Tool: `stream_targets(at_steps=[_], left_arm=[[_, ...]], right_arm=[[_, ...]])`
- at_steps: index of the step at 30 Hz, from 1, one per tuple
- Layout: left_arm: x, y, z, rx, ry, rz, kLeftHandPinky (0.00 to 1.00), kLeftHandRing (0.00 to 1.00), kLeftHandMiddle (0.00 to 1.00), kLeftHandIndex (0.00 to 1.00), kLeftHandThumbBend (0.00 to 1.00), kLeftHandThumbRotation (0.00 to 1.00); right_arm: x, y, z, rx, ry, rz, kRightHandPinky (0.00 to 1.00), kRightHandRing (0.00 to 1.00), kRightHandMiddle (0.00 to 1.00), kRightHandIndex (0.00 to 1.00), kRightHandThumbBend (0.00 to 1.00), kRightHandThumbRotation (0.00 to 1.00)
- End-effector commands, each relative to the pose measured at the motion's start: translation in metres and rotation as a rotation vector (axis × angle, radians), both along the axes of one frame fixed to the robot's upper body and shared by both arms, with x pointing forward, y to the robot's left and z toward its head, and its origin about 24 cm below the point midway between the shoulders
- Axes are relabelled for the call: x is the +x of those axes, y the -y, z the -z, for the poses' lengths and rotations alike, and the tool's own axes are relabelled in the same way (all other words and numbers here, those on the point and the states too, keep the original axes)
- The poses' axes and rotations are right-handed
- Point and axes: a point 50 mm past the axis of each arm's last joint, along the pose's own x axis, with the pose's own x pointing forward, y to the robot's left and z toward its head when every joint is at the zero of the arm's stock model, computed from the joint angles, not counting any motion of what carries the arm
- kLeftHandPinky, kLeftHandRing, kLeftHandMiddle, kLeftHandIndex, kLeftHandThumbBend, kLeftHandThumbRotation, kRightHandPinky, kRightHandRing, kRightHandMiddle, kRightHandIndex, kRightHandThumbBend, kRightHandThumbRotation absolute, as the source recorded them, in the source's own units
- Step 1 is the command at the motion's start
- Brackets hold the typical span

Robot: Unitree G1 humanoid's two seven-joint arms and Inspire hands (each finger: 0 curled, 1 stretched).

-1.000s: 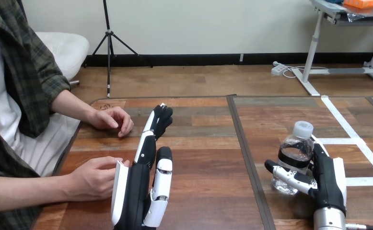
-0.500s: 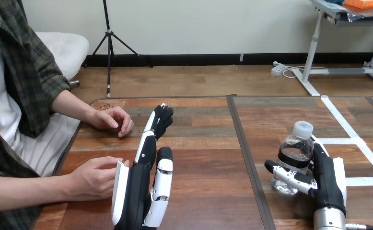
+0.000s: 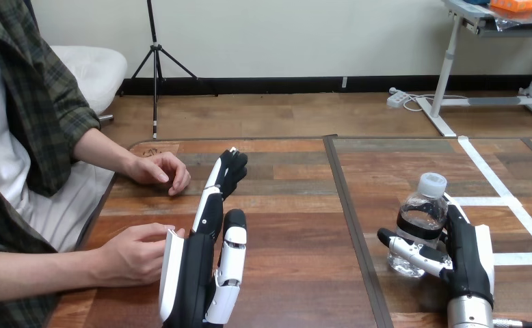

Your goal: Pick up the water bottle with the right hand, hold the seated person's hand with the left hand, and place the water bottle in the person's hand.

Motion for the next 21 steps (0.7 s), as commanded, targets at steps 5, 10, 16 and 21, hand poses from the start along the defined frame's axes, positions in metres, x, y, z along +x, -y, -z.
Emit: stream_targets(at_steps=[5,10,16,21], left_arm=[[0.0099,0.0032,-0.0096,-0.017,0.052,0.011,0.91,0.90,0.91,0.94,0.09,1.00],[0.0100,0.0032,-0.0098,-0.020,0.057,0.014,0.92,0.90,0.91,0.94,0.08,1.00],[0.0100,0.0030,-0.0099,-0.017,0.058,0.013,0.92,0.90,0.91,0.94,0.08,1.00],[0.0106,0.0028,-0.0099,-0.019,0.058,0.009,0.92,0.90,0.91,0.94,0.07,1.00]], right_arm=[[0.0211,0.0032,-0.0230,-0.012,0.090,-0.005,0.79,0.88,0.91,0.87,0.75,0.08],[0.0217,0.0032,-0.0235,-0.016,0.090,-0.005,0.79,0.88,0.91,0.87,0.75,0.08],[0.0225,0.0032,-0.0241,-0.020,0.090,-0.004,0.79,0.88,0.90,0.87,0.75,0.10],[0.0236,0.0030,-0.0246,-0.019,0.091,0.001,0.78,0.87,0.89,0.86,0.76,0.12]])
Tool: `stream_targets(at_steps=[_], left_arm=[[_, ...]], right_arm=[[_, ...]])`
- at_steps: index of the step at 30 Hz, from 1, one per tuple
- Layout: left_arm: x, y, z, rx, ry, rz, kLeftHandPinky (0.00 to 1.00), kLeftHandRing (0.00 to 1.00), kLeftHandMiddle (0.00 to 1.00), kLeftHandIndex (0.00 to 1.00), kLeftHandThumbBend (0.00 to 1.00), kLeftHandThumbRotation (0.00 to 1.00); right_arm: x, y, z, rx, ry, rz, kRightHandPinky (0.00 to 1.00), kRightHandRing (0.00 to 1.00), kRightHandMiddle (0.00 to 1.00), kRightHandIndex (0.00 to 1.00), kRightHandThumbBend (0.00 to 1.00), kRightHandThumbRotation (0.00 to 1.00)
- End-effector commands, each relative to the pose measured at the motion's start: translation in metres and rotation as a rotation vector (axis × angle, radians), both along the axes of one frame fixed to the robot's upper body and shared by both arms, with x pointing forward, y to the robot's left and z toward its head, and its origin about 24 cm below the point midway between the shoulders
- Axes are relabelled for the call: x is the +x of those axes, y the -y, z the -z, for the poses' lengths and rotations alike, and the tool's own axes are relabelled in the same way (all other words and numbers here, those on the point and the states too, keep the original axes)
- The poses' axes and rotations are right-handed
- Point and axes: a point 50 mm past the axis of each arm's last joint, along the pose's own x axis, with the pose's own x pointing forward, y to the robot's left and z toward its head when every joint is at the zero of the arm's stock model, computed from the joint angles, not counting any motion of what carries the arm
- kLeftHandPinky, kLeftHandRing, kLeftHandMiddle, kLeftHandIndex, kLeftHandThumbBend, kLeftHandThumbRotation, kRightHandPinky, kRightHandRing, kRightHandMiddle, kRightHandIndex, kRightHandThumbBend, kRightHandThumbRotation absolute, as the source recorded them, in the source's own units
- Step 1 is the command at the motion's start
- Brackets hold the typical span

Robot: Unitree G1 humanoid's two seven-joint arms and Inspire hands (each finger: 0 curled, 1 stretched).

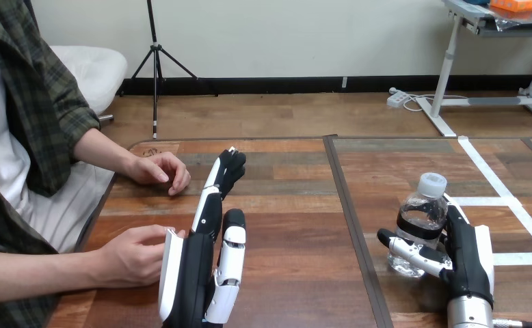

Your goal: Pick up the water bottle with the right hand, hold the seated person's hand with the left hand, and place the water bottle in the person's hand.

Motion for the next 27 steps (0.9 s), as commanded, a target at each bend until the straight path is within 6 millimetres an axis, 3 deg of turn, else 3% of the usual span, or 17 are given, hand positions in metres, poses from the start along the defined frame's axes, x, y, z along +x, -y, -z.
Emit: stream_targets(at_steps=[1,27], left_arm=[[0.0105,0.0030,-0.0100,-0.015,0.060,0.008,0.92,0.90,0.91,0.94,0.07,1.00],[0.0100,0.0012,-0.0102,-0.023,0.062,-0.001,0.92,0.90,0.91,0.93,0.07,1.00]], right_arm=[[0.0237,0.0028,-0.0252,-0.019,0.097,0.001,0.77,0.86,0.89,0.86,0.76,0.12],[0.0301,-0.0041,-0.0308,0.062,0.156,0.079,0.64,0.70,0.72,0.71,0.74,0.00]])
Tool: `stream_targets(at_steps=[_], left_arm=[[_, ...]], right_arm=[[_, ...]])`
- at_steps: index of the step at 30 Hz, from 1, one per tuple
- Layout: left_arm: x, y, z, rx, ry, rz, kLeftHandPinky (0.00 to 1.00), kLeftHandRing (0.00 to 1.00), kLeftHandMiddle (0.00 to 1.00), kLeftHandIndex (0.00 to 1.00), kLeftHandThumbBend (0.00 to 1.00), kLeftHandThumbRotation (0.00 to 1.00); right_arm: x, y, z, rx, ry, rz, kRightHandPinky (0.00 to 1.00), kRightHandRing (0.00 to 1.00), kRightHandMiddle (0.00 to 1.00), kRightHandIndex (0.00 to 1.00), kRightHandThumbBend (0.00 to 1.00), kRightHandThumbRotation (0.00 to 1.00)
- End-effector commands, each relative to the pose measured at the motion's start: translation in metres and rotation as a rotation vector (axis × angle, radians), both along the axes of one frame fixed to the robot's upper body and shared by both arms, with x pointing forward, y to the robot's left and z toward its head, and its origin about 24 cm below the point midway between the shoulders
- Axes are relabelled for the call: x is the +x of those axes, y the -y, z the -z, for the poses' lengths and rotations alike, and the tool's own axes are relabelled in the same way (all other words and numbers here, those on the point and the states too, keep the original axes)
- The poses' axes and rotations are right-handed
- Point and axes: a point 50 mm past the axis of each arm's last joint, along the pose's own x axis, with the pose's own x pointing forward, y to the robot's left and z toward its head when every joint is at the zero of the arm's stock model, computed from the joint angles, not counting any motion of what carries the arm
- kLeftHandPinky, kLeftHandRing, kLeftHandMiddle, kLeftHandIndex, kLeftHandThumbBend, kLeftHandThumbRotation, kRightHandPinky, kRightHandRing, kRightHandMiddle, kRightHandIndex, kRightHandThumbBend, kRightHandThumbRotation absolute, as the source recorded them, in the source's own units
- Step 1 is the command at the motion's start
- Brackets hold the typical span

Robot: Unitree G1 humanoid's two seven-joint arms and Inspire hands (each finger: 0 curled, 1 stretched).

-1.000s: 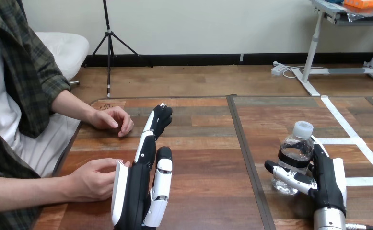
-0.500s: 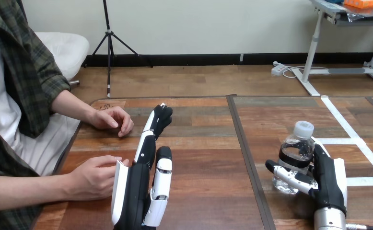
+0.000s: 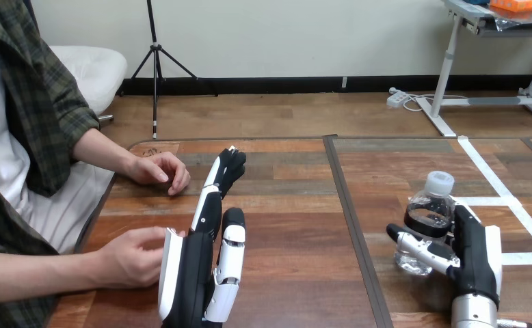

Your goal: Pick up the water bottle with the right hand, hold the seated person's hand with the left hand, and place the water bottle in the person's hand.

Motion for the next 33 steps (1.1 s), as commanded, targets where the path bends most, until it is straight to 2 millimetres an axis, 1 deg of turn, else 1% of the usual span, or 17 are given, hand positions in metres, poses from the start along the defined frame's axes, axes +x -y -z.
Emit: stream_targets(at_steps=[1,6,15,26,33], left_arm=[[0.0088,0.0013,-0.0099,-0.021,0.060,0.001,0.92,0.90,0.91,0.93,0.07,1.00],[0.0086,0.0001,-0.0097,-0.009,0.062,0.002,0.93,0.90,0.91,0.94,0.06,1.00],[0.0077,-0.0011,-0.0091,-0.003,0.060,-0.008,0.92,0.89,0.91,0.94,0.05,1.00],[0.0068,-0.0019,-0.0088,-0.004,0.056,-0.009,0.92,0.90,0.91,0.94,0.03,1.00],[0.0071,-0.0021,-0.0092,0.000,0.056,-0.008,0.92,0.90,0.91,0.94,0.05,1.00]], right_arm=[[0.0286,-0.0084,-0.0284,0.035,0.137,0.009,0.63,0.69,0.72,0.71,0.73,0.00],[0.0298,-0.0092,-0.0296,0.038,0.144,0.014,0.58,0.65,0.68,0.68,0.73,0.00],[0.0314,-0.0088,-0.0300,0.021,0.134,0.022,0.53,0.59,0.63,0.64,0.72,0.00],[0.0312,-0.0074,-0.0303,-0.005,0.134,0.042,0.48,0.54,0.58,0.60,0.73,0.00],[0.0308,-0.0067,-0.0304,-0.020,0.137,0.058,0.44,0.50,0.55,0.57,0.73,0.00]])
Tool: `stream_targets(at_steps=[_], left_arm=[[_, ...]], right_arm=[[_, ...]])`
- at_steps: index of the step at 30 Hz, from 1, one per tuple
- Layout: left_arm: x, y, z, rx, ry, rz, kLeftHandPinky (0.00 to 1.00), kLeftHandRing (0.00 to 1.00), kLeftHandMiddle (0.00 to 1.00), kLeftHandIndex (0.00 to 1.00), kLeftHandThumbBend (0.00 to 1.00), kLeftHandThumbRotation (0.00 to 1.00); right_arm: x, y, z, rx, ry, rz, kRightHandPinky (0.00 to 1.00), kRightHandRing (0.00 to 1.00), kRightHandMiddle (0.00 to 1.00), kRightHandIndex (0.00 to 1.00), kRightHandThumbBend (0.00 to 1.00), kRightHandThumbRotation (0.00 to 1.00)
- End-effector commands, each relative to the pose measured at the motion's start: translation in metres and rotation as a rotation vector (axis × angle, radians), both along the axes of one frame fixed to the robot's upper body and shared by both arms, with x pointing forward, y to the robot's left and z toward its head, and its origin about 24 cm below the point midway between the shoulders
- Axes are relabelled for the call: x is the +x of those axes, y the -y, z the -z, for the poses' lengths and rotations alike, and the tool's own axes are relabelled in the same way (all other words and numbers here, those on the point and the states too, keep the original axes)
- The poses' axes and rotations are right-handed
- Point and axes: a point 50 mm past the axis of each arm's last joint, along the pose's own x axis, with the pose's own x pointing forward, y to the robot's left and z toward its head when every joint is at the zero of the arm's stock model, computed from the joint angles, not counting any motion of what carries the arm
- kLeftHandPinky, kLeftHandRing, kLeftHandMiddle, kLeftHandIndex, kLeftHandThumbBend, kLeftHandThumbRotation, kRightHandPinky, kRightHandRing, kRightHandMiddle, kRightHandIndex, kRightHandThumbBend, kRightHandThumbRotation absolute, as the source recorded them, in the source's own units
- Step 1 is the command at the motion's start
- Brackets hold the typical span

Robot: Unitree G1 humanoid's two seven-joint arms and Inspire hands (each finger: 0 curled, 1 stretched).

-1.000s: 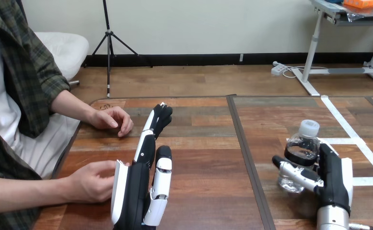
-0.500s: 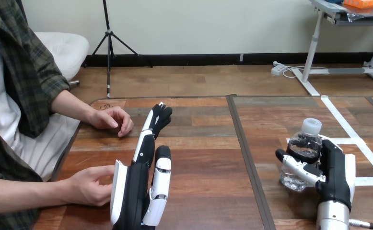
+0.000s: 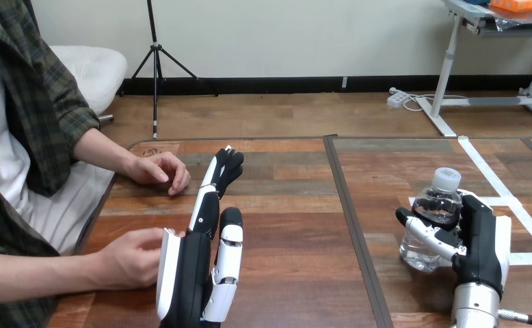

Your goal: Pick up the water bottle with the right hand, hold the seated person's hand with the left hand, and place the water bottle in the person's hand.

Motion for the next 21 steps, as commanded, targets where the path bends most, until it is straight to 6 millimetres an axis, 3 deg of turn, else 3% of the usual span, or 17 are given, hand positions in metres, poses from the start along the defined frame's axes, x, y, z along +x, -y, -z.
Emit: stream_targets(at_steps=[1,21], left_arm=[[0.0072,-0.0005,-0.0095,-0.003,0.055,0.001,0.92,0.90,0.91,0.94,0.05,1.00],[0.0072,-0.0003,-0.0093,-0.003,0.060,0.001,0.92,0.90,0.91,0.94,0.04,1.00]], right_arm=[[0.0217,-0.0065,-0.0210,-0.012,0.084,-0.012,0.44,0.50,0.55,0.57,0.73,0.00],[0.0198,-0.0048,-0.0218,-0.014,0.105,0.000,0.39,0.46,0.51,0.53,0.74,0.00]])
